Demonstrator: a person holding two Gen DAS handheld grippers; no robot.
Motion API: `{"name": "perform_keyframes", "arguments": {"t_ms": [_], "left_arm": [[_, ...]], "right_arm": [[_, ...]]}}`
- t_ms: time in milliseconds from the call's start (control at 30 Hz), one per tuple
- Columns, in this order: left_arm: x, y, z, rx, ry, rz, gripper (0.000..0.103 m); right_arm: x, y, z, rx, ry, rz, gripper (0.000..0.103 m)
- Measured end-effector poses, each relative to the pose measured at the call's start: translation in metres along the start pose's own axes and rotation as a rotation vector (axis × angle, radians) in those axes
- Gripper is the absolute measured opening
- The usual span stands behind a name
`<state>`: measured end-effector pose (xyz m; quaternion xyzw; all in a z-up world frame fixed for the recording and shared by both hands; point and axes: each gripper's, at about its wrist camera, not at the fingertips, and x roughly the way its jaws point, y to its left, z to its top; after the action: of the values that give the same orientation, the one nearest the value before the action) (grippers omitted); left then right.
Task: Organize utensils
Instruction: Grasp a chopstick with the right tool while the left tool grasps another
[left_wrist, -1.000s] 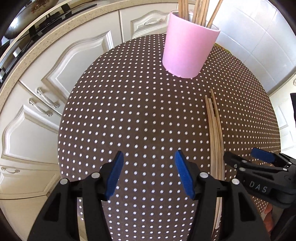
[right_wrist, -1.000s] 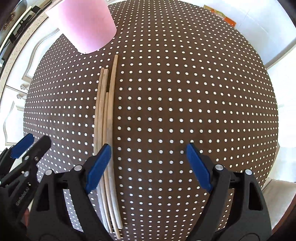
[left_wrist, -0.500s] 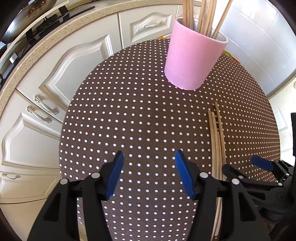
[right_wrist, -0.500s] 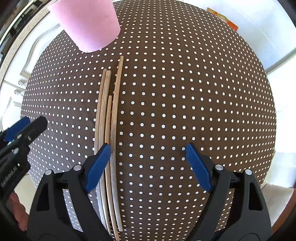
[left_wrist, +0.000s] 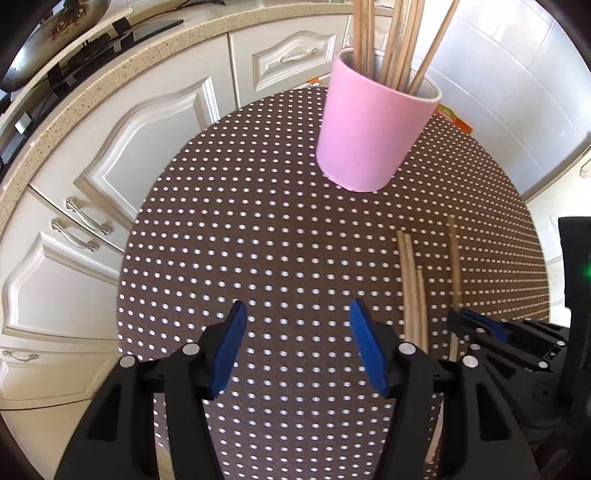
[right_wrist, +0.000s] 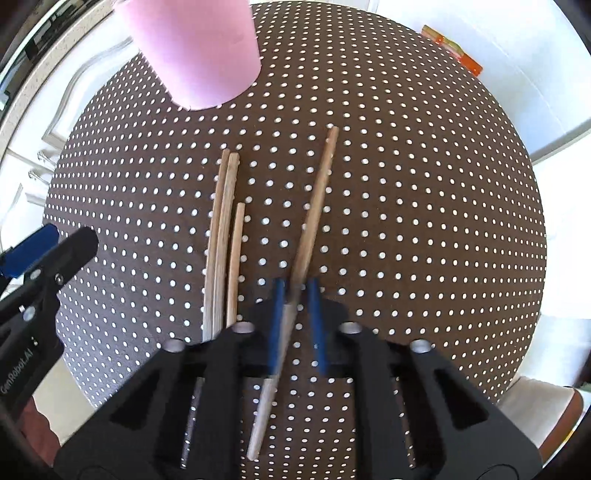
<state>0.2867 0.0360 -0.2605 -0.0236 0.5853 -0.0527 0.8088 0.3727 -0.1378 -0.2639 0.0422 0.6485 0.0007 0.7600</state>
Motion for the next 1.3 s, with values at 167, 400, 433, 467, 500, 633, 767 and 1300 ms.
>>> {"name": "perform_keyframes", "arguments": {"t_ms": [167, 400, 433, 467, 500, 633, 767, 1300], "left_arm": [[-0.004, -0.010, -0.005, -0.049, 0.037, -0.116, 0.058], [0.015, -0.037, -0.016, -0.007, 0.141, -0.141, 0.058], [0.018, -0.040, -0.016, -0.006, 0.151, -0.135, 0.058], [0.021, -0.043, -0.017, -0.009, 0.162, -0.134, 0.058], [0.024, -0.044, -0.017, -0.018, 0.173, -0.139, 0.058], [0.034, -0.051, -0.017, -0.036, 0.201, -0.114, 0.058], [0.046, -0.059, -0.010, -0.035, 0.218, -0.077, 0.058], [0.062, -0.095, 0.010, -0.022, 0.227, 0.033, 0.058]], "right_arm": [[0.002, -0.033, -0.002, 0.107, 0.014, 0.184, 0.007], [0.001, -0.046, -0.007, 0.120, 0.002, 0.240, 0.007], [0.001, -0.046, -0.008, 0.116, -0.001, 0.240, 0.007], [0.001, -0.051, -0.012, 0.117, -0.003, 0.245, 0.007], [0.001, -0.053, -0.014, 0.120, -0.003, 0.252, 0.008], [0.005, -0.059, -0.020, 0.128, -0.005, 0.277, 0.008], [-0.001, -0.060, -0.018, 0.136, -0.006, 0.286, 0.007], [-0.001, -0.059, -0.017, 0.139, -0.001, 0.286, 0.008]]}}
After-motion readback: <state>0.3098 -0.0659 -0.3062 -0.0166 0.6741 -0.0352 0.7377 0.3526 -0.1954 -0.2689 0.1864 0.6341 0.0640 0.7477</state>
